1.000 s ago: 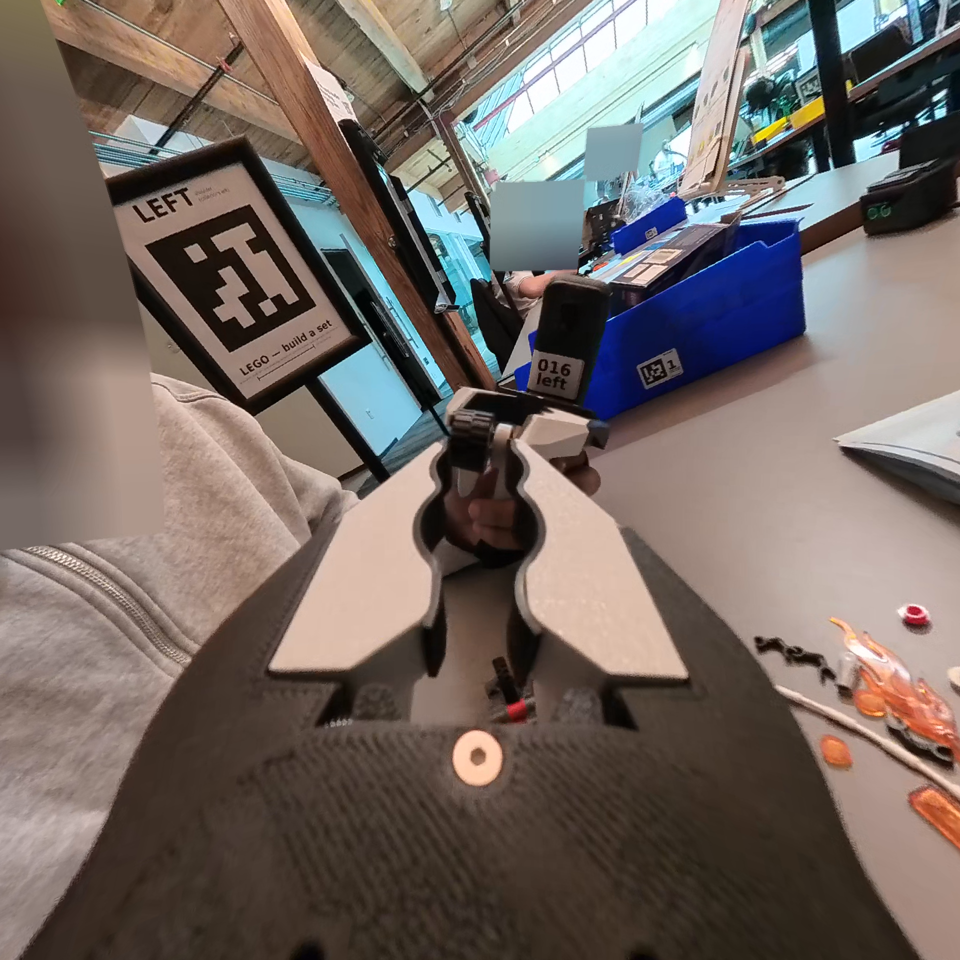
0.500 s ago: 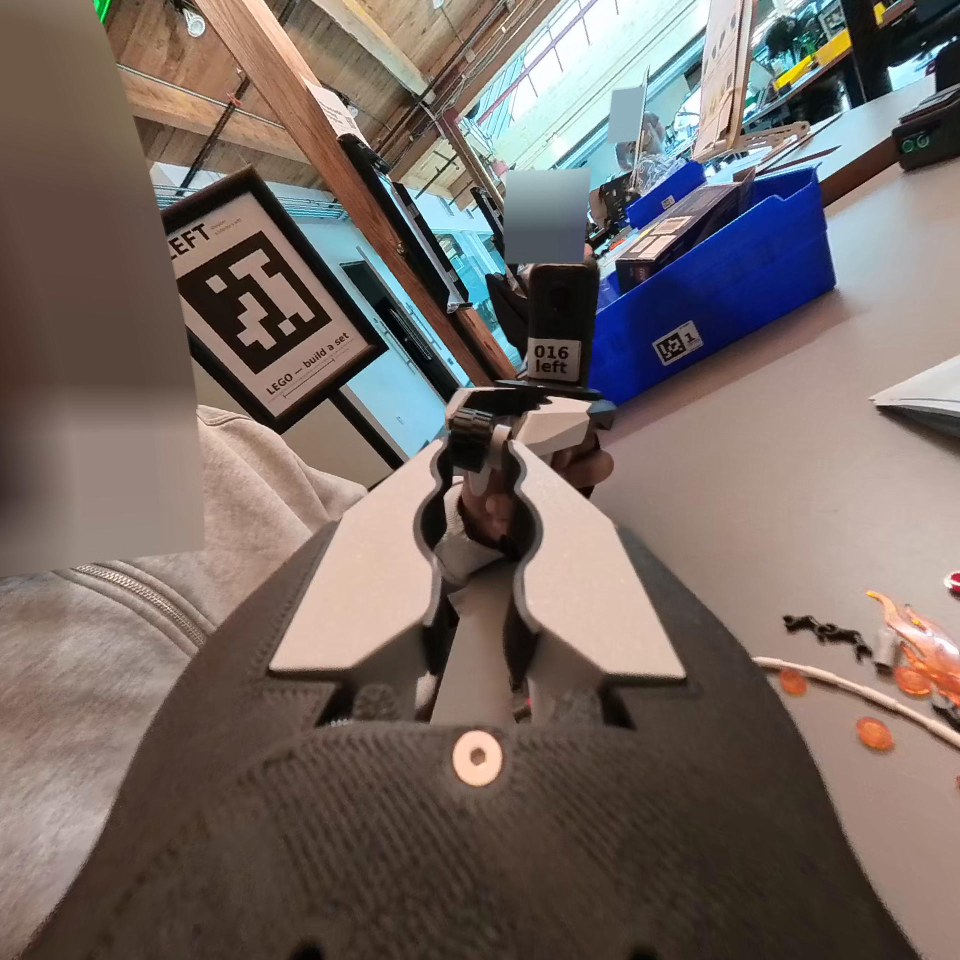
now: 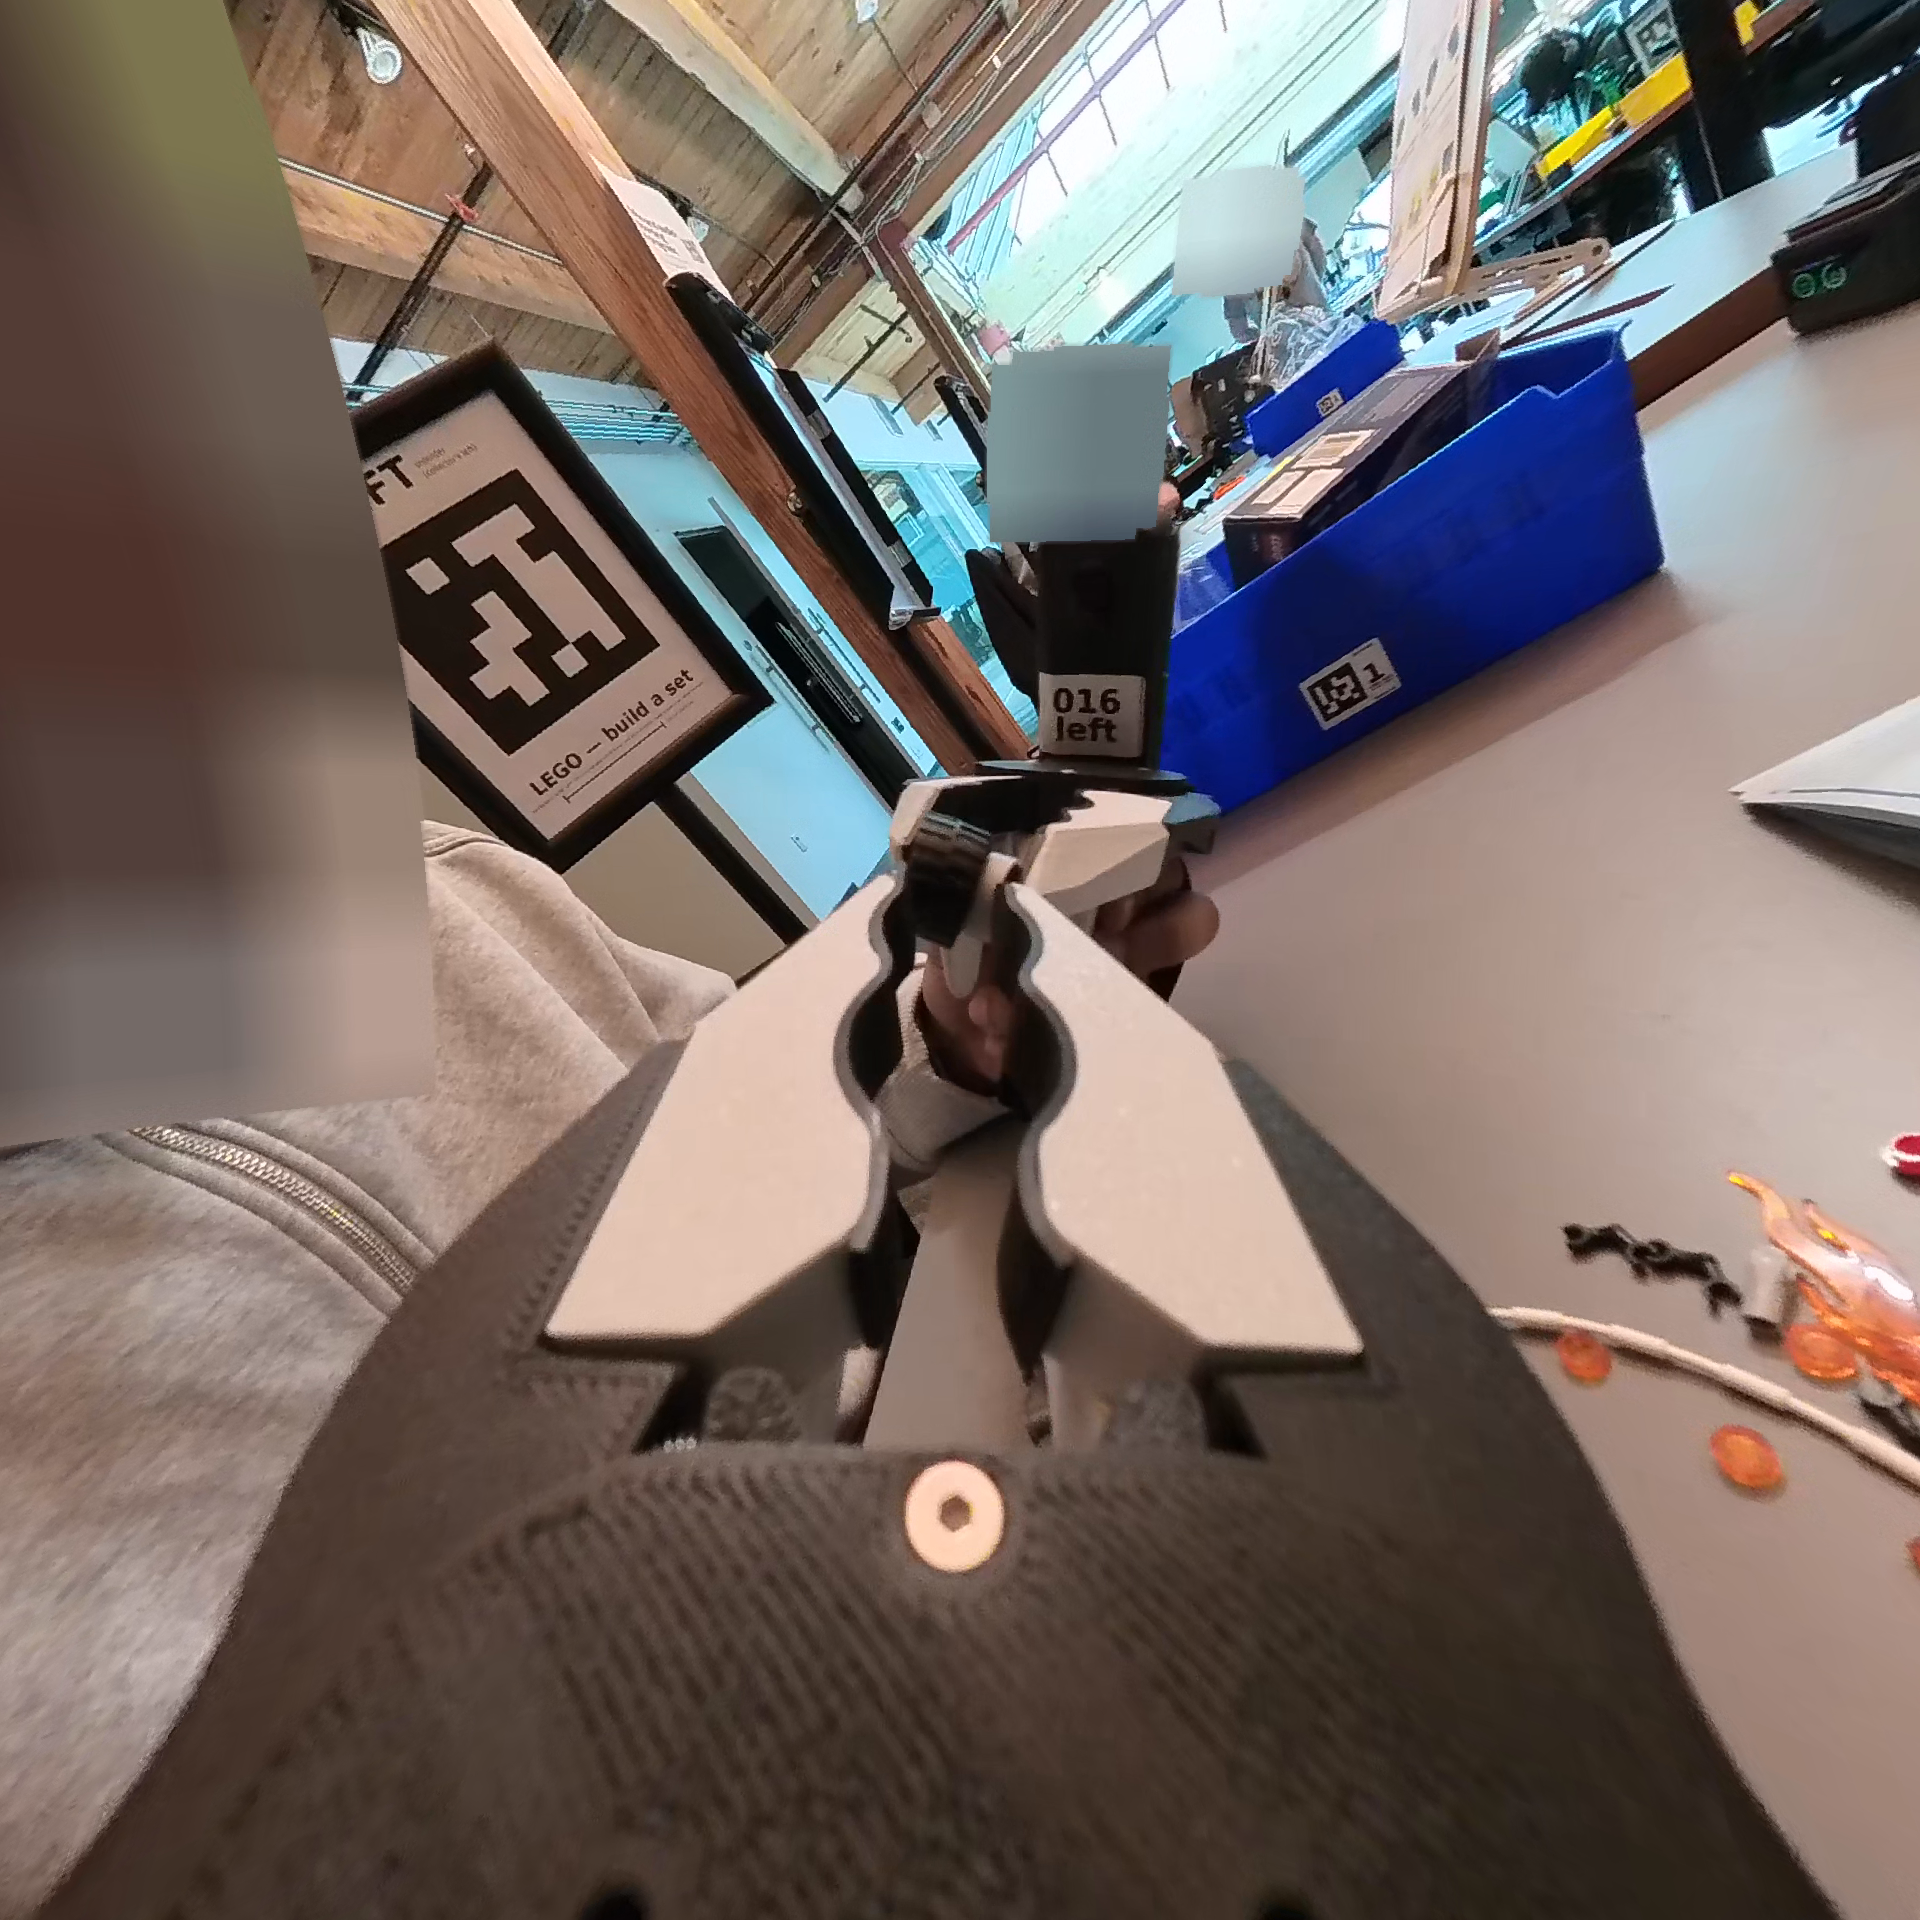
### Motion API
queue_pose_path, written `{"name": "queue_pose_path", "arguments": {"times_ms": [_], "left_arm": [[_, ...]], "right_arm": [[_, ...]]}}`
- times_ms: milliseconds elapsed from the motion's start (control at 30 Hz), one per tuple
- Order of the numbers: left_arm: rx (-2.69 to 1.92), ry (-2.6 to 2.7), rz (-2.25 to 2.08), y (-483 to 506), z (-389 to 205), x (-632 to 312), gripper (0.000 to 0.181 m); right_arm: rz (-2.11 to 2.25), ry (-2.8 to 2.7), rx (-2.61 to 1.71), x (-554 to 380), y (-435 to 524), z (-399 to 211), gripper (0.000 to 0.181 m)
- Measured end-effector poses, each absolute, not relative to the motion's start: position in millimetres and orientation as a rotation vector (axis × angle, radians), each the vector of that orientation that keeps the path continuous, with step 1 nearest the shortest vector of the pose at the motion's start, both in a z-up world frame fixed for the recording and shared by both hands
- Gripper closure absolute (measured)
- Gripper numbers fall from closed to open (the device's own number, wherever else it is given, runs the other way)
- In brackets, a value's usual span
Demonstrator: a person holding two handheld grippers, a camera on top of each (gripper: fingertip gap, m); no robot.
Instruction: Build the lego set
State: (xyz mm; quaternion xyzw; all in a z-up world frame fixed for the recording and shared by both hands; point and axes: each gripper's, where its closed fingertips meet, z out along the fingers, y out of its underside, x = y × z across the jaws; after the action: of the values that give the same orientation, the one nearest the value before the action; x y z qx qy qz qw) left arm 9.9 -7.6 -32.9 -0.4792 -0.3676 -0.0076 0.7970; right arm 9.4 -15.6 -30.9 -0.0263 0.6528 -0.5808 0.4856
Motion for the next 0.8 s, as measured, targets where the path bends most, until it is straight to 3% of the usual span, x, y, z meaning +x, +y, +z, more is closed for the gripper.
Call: {"name": "queue_pose_path", "arguments": {"times_ms": [467, 733, 800], "left_arm": [[-1.007, -0.796, 0.011, -11, -32, 7, 0.159], [-1.04, -0.84, 0.14, -17, -36, 0, 0.159], [-1.028, -0.84, 0.145, -19, -34, 0, 0.16]], "right_arm": [[-1.483, 1.58, -0.104, 8, -18, -29, 0.166], [-1.583, 1.726, -0.163, 11, -25, -37, 0.139], [-1.564, 1.746, -0.153, 13, -28, -42, 0.15]]}}
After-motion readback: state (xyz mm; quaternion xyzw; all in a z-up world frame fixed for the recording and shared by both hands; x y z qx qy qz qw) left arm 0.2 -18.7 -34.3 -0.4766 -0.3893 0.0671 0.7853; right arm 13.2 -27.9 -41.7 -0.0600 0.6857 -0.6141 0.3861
